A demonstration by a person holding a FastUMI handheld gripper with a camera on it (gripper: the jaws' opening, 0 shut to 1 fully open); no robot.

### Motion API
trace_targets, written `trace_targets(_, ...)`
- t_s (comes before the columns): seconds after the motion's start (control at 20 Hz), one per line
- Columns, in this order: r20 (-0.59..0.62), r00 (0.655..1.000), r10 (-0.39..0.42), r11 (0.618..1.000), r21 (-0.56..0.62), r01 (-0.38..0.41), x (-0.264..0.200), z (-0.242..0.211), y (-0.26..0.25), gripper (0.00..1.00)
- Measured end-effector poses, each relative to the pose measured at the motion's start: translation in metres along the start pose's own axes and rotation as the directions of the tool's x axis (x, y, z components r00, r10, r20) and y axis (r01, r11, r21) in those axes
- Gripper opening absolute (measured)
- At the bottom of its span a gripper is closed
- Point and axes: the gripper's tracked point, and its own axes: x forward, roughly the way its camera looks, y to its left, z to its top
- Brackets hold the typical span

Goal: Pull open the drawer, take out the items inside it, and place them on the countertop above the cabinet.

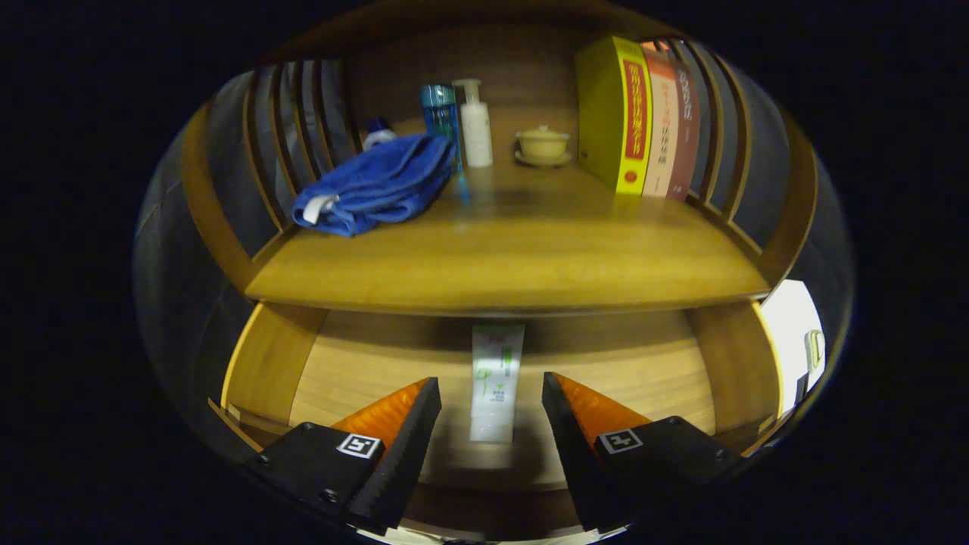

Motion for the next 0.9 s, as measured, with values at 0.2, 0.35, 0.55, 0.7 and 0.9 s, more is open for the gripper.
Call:
trace_targets(0.2,-0.122,0.992,-0.033,0.999,-0.042,0.029,0.016,-0.022,-0.003,0.90)
trace_targets(0.35,-0.167,0.985,-0.043,0.999,-0.040,0.037,0.023,-0.032,-0.003,0.90)
trace_targets(0.55,-0.233,0.971,-0.046,0.999,-0.037,0.038,0.031,-0.042,-0.003,0.86)
trace_targets(0.7,-0.294,0.955,-0.041,0.999,-0.017,0.038,0.038,-0.052,-0.006,0.74)
trace_targets(0.9,-0.290,0.957,-0.011,0.999,0.046,0.025,0.028,-0.044,-0.004,0.52)
